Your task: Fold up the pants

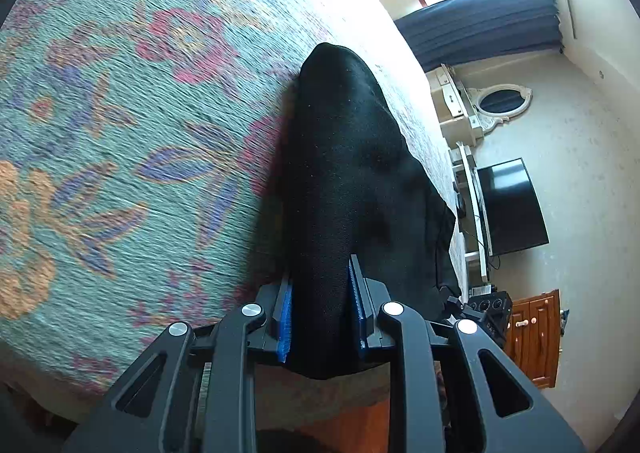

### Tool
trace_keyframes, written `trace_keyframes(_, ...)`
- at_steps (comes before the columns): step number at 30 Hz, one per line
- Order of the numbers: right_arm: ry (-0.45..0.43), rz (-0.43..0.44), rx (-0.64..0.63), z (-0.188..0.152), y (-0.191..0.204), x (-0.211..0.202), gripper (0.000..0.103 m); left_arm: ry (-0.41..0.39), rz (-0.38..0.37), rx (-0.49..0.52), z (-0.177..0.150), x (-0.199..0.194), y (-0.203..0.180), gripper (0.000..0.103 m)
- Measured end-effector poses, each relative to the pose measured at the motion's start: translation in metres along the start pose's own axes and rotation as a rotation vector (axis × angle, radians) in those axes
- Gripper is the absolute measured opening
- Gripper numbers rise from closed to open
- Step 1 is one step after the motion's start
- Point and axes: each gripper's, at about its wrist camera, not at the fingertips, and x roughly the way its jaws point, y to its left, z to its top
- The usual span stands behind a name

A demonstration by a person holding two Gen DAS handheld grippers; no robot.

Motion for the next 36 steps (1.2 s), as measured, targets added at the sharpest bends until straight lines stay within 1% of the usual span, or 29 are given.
trace_keyframes(4,0.038,0.012,-0.010,0.005,0.013,0.026,0.033,-0.027,0.019,-0.013,0.004,-0.015,0.011,0.024)
trace_keyframes(8,0.046,0.002,-0.016,0.001,0.017,0.031,0.033,-0.007,0.029,0.002,0.001,-0.010,0.008,0.025)
trace_keyframes(11,0.044,0.010,0.001,-0.003,0.009,0.029,0.034,0.009,0.034,0.046,0.000,-0.004,0.002,0.030)
trace_keyframes(14,0.041,0.018,0.007,-0.006,0.006,0.029,0.034,0.012,0.019,0.035,-0.002,-0.003,0.006,0.036)
trace_keyframes(16,0.042,0.018,0.005,-0.006,0.006,0.029,0.034,0.010,0.023,0.038,-0.002,-0.004,0.010,0.039)
trace_keyframes(19,0.044,0.015,0.000,-0.006,0.005,0.028,0.036,0.008,0.029,0.049,-0.004,-0.005,0.011,0.047)
trace_keyframes(21,0.043,0.009,-0.002,-0.008,0.002,0.025,0.042,0.016,0.021,0.056,-0.006,-0.004,0.006,0.061)
trace_keyframes(22,0.040,0.014,0.003,-0.009,0.001,0.023,0.045,0.018,0.018,0.063,-0.007,-0.004,0.003,0.065)
trace_keyframes(23,0.037,0.025,0.009,-0.007,-0.002,0.021,0.046,0.028,0.031,0.084,-0.009,-0.004,-0.001,0.075)
trace_keyframes(24,0.035,0.034,0.012,-0.007,-0.003,0.020,0.049,0.032,0.037,0.094,-0.010,-0.005,-0.005,0.078)
trace_keyframes(27,0.033,0.035,-0.006,-0.009,-0.002,0.012,0.057,0.074,0.083,0.145,-0.006,-0.003,-0.013,0.078)
trace_keyframes(30,0.022,0.019,-0.027,-0.010,-0.002,0.001,0.066,0.077,0.149,0.213,-0.004,-0.005,-0.026,0.078)
trace_keyframes(33,0.017,-0.009,-0.040,-0.008,-0.003,-0.004,0.068,0.059,0.247,0.319,0.003,-0.005,-0.039,0.078)
trace_keyframes(36,0.017,-0.024,-0.031,-0.001,-0.008,-0.006,0.068,0.041,0.305,0.401,0.009,0.000,-0.044,0.079)
